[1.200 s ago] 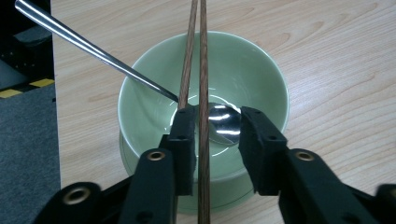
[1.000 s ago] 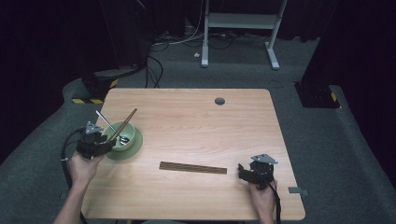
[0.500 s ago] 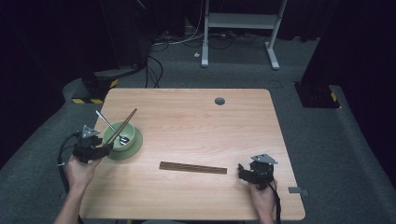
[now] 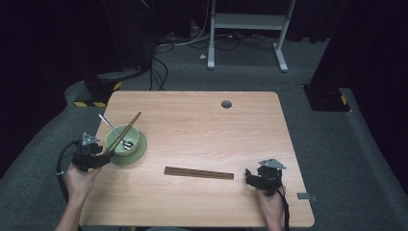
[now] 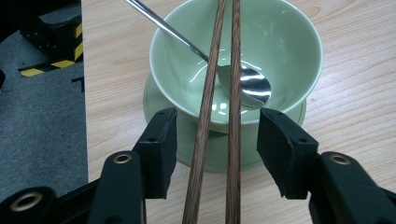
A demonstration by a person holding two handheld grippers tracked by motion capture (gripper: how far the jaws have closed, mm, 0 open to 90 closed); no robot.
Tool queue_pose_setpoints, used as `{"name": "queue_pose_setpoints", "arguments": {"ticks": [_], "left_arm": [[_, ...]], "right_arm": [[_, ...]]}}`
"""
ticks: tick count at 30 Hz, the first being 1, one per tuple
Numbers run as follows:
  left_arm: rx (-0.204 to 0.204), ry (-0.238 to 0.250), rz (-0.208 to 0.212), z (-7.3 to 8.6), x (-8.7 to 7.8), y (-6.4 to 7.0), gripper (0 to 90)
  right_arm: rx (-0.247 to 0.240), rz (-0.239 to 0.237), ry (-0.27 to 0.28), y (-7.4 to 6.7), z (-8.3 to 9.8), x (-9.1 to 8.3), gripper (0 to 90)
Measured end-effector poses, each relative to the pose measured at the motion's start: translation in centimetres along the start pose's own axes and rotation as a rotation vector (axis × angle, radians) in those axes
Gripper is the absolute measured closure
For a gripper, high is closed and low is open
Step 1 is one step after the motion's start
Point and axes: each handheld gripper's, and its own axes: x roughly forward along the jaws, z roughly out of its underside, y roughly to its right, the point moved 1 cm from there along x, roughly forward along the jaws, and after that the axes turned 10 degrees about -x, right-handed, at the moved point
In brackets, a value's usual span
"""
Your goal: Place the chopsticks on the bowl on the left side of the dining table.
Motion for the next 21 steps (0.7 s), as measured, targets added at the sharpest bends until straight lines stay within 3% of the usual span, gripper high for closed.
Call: {"name": "queue_pose_setpoints", "arguments": {"ticks": [21], "left_arm": [[-0.01, -0.017, -0.009, 0.3, 0.1, -1.0, 52.6]], "right_arm": [[0.001, 0.0, 0.0, 0.0, 0.0, 0.0, 19.1]]}}
